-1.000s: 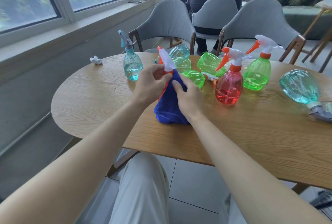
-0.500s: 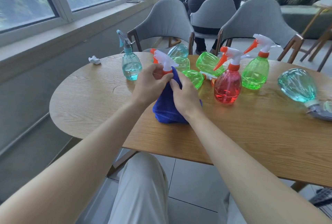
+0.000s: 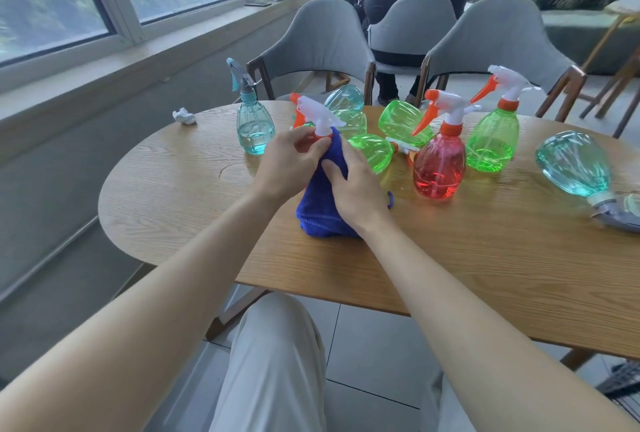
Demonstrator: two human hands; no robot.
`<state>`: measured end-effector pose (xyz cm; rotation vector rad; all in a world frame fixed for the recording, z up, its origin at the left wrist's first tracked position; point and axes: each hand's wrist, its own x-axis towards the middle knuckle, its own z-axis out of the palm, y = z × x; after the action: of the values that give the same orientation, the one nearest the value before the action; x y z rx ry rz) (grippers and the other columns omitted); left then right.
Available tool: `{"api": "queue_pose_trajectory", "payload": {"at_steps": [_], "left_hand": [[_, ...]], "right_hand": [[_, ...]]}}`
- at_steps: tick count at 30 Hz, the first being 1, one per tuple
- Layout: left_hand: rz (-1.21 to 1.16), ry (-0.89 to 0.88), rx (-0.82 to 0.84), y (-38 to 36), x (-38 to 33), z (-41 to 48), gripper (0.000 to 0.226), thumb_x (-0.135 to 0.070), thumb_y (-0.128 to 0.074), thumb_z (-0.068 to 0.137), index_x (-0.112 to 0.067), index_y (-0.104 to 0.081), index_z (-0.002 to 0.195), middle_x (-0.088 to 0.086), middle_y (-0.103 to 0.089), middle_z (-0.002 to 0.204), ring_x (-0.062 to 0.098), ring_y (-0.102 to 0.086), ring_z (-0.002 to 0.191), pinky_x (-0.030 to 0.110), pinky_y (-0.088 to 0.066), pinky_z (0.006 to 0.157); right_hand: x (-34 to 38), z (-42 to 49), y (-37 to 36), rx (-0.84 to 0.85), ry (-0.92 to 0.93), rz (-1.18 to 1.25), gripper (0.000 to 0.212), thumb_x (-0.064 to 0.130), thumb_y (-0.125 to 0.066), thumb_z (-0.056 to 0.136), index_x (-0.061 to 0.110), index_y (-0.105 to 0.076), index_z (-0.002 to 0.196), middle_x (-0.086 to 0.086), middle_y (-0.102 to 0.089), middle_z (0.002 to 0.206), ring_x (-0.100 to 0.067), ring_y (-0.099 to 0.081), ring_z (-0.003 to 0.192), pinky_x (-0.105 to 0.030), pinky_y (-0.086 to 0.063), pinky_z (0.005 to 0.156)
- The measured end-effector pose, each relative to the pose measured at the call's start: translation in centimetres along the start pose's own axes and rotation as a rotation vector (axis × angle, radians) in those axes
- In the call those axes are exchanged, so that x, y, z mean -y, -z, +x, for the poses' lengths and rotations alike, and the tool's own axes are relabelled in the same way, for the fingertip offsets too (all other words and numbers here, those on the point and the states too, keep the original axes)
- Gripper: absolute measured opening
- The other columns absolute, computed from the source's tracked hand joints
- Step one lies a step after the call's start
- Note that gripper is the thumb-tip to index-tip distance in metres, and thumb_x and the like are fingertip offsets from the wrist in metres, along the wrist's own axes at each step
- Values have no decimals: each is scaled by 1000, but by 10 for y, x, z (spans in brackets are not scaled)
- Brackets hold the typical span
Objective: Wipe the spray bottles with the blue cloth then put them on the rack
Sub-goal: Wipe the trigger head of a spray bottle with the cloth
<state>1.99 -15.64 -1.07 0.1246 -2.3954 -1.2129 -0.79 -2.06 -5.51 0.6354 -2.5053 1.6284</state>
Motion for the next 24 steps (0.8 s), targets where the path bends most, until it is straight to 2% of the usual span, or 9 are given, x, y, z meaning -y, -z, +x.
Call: {"api": "queue_pose_trajectory", "payload": {"at_steps": [3,6,10,13,16,18,20,21,24], "left_hand": [[1,36,-26,2,0,2,22,-36,-76,97,-20,-82,110,-8,-81,100,1,-72,92,27,-57,93],[45,50,-75,2,-1,2,29,-46,-81,91,-24,-84,111,-9,-81,97,4,-74,92,36,-61,93],[102,49,-242,6,-3,-3,37,-61,-79,86,-26,-86,97,-14,-79,86,3,-72,81,36,-61,83],[104,139,-378,10,-1,-1,57,-68,-82,79,-18,-66,101,-9,-67,91,11,-64,84,34,-52,76],[-59,228,-196,11,0,7,78,-62,-88,77,-17,-51,129,-2,-61,117,15,-62,107,32,-51,90],[-156,216,-75,9,-1,11,79,-51,-89,81,-17,-50,140,-1,-66,123,11,-65,110,26,-54,95],[-135,174,-74,7,-1,12,59,-45,-89,84,-20,-60,129,-3,-71,111,-1,-66,95,8,-50,79],[-112,160,-93,5,-1,13,50,-45,-89,84,-20,-64,119,-6,-70,100,-5,-63,83,4,-46,67],[-117,149,-110,1,2,11,39,-46,-89,83,-14,-69,88,-10,-55,69,-4,-50,53,10,-38,54]], "right_hand": [[-15,-4,2,72,-81,-41,59,51,-45,110,24,-38,162,2,-49,157,-16,-43,145,-31,-34,117],[-21,-5,9,64,-143,-32,44,53,-44,109,23,-59,137,3,-66,129,-20,-58,124,-35,-41,98],[-19,-3,15,36,-162,-49,36,51,-48,109,22,-63,125,4,-67,114,-19,-59,109,-35,-40,87],[-20,-1,15,22,-184,-34,33,50,-49,109,24,-62,124,3,-67,116,-20,-60,111,-36,-42,88],[-18,0,11,12,-177,-25,45,50,-48,109,21,-58,141,1,-66,131,-22,-58,125,-42,-45,105],[-15,-1,8,2,-168,-19,50,49,-48,109,21,-53,150,1,-64,138,-21,-56,131,-43,-43,112],[-11,-1,9,-12,-157,9,44,43,-49,110,22,-55,148,2,-65,135,-19,-57,127,-38,-44,109],[-9,-1,9,-24,-145,19,40,40,-50,111,21,-58,145,3,-65,132,-19,-58,125,-37,-45,106],[-2,-1,11,-77,-87,22,31,36,-54,110,23,-63,137,5,-67,126,-16,-60,118,-35,-47,101]]}}
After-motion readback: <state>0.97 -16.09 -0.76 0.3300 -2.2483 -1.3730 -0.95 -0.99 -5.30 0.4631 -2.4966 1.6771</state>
